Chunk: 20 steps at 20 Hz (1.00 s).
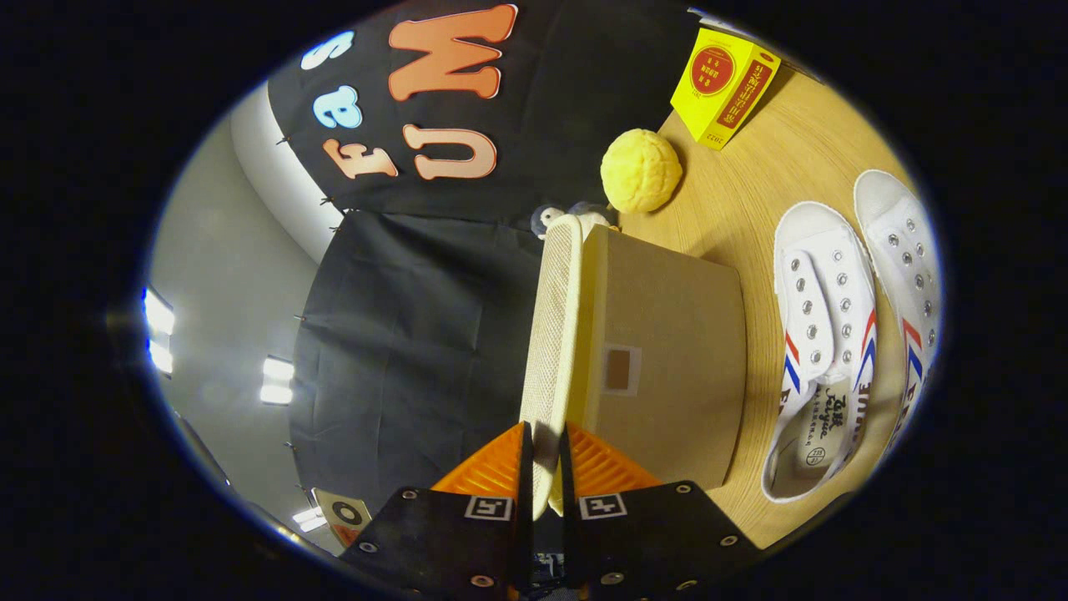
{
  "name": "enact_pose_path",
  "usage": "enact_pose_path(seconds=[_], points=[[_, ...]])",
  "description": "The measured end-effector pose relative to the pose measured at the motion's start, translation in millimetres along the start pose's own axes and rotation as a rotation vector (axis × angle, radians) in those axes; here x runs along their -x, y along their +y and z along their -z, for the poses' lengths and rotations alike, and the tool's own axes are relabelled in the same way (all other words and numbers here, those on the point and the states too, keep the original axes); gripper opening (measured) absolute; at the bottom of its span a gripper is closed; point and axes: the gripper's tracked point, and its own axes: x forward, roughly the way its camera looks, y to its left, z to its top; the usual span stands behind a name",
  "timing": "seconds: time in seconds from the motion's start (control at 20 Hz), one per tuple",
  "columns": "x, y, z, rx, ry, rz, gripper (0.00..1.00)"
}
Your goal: Open the storage box then place both shoes into the box .Put the left shoe in first, then the right shoe, with the right side of both shoes facing outward in a uniform manner.
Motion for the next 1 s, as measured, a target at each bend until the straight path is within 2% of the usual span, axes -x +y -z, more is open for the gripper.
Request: enact_pose_path(seconds=[0.05, 0.1, 0.15, 0.6, 1.0], points=[[1, 1, -1, 0.001, -0.013, 0.015, 0.12], [1, 4, -2, 0.013, -0.025, 0.028, 0.04], [1, 9, 0, 0.022, -0.029, 0.025, 0.02], [-18, 94, -5, 0.086, -0.135, -0.010, 0.03], [-105, 185, 16, 0.185, -0.132, -0.053, 0.03]])
